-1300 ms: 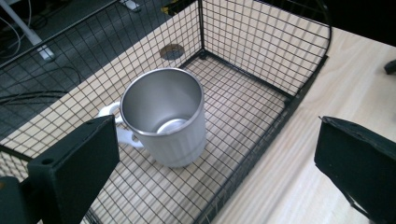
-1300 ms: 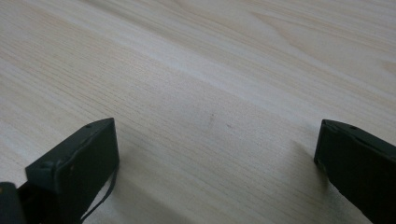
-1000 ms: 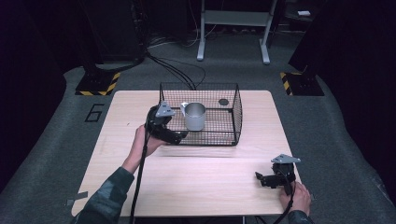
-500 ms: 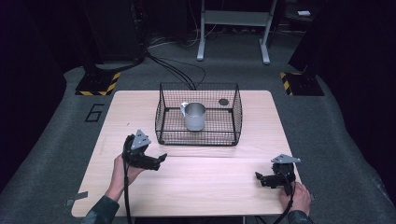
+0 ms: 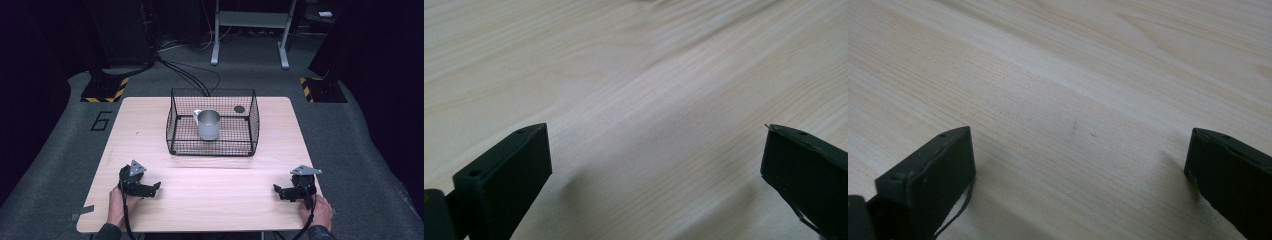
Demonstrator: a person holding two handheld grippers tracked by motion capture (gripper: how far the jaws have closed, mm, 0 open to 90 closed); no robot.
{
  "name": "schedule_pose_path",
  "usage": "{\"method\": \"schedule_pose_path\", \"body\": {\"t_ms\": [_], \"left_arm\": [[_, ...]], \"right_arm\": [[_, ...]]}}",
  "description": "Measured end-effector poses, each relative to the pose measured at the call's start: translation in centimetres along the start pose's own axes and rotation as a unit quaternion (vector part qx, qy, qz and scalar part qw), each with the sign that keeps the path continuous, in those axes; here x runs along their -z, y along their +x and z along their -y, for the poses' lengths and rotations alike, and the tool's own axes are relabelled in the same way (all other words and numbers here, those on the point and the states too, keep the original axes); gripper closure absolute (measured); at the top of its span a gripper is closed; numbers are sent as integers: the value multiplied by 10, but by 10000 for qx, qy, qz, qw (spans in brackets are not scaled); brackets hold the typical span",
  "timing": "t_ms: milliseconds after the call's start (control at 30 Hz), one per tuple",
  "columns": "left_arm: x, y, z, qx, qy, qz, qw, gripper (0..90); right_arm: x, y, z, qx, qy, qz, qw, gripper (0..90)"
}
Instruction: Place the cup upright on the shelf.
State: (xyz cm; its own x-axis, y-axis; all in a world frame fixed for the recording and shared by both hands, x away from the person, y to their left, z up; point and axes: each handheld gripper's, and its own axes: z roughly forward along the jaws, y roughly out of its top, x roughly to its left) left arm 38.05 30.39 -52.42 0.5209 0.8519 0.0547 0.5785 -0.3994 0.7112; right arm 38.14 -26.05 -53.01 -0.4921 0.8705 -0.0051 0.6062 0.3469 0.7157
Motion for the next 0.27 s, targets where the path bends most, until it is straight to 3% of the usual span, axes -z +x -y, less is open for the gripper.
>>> {"method": "schedule_pose_path", "body": {"t_ms": [67, 100, 267], "left_arm": [[-3, 1, 4, 68, 17, 37, 10000, 0], [-5, 2, 6, 198, -87, 87, 9997, 0], [-4, 4, 6, 203, -27, 111, 9997, 0]], "right_arm": [[0, 0, 0, -3, 1, 1, 10000, 0], [0, 0, 0, -2, 0, 2, 10000, 0], [0, 0, 0, 5, 1, -1, 10000, 0]]}}
